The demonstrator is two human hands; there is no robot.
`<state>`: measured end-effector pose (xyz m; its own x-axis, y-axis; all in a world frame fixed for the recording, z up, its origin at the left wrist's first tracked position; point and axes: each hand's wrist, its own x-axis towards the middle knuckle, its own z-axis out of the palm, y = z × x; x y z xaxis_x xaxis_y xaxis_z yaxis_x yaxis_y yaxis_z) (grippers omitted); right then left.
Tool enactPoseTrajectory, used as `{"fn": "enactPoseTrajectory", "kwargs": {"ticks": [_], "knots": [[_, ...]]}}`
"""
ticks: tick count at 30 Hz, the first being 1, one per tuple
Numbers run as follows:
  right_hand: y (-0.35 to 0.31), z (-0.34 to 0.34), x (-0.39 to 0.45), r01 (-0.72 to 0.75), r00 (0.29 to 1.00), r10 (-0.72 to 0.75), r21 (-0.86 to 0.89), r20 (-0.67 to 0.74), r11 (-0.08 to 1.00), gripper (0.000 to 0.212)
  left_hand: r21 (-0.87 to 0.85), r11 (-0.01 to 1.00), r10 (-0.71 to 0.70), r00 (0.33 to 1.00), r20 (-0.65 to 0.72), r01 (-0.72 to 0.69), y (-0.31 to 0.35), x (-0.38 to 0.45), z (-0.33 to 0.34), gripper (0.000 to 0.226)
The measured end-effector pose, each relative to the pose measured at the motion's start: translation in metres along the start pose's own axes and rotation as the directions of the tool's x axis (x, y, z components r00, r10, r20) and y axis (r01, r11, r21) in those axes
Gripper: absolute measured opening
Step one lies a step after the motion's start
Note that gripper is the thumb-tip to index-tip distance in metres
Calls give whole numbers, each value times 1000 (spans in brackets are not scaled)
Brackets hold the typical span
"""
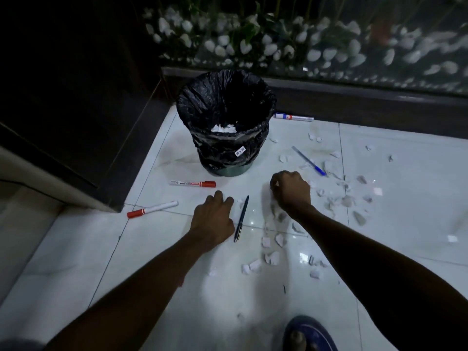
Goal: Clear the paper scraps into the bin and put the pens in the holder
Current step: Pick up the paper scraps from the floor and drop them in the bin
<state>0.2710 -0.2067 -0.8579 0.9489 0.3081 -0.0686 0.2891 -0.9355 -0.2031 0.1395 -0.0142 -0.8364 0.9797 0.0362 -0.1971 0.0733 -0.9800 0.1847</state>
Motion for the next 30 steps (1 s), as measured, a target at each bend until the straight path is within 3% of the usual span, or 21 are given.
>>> {"fn": "enactPoseTrajectory", "kwargs": {"ticks": [3, 6, 9, 11, 16, 20, 23, 27, 30], "knots": [[4, -1, -24, 60, 997, -63, 57, 46, 997, 19, -78, 996, 48, 995, 88, -41, 0, -14, -1, 51], [13, -5, -50, 233, 959, -237, 44, 156, 972, 26, -32, 995, 95, 979, 181, -90, -2, -23, 1, 64], [21, -10, -74, 334, 904, -332, 40, 270, 942, 62, -82, 993, 93, 984, 151, -81, -5, -29, 9, 47], [23, -8, -87, 412, 868, -395, 8, 300, 911, 72, -136, 987, 98, 989, 110, -82, -7, -31, 13, 30], [22, 3, -100, 461, 845, -478, 127, 242, 879, 22, -178, 984, 30, 992, 123, -8, 0, -32, 11, 13], [16, 1, -99, 400, 868, -422, 135, 263, 907, 22, -308, 949, -52, 998, 46, 64, 5, -50, 11, 17], [6, -6, -109, 360, 883, -386, 144, 268, 922, 21, -253, 965, -65, 998, 2, 63, 11, -66, 10, 32], [-1, -3, -139, 445, 878, -428, -38, 215, 895, 45, -109, 982, -146, 987, 66, 152, 19, -86, 17, 48], [-7, -1, -153, 432, 868, -384, -97, 315, 897, 77, -106, 958, -259, 962, 88, 267, 26, -104, 28, 42]]}}
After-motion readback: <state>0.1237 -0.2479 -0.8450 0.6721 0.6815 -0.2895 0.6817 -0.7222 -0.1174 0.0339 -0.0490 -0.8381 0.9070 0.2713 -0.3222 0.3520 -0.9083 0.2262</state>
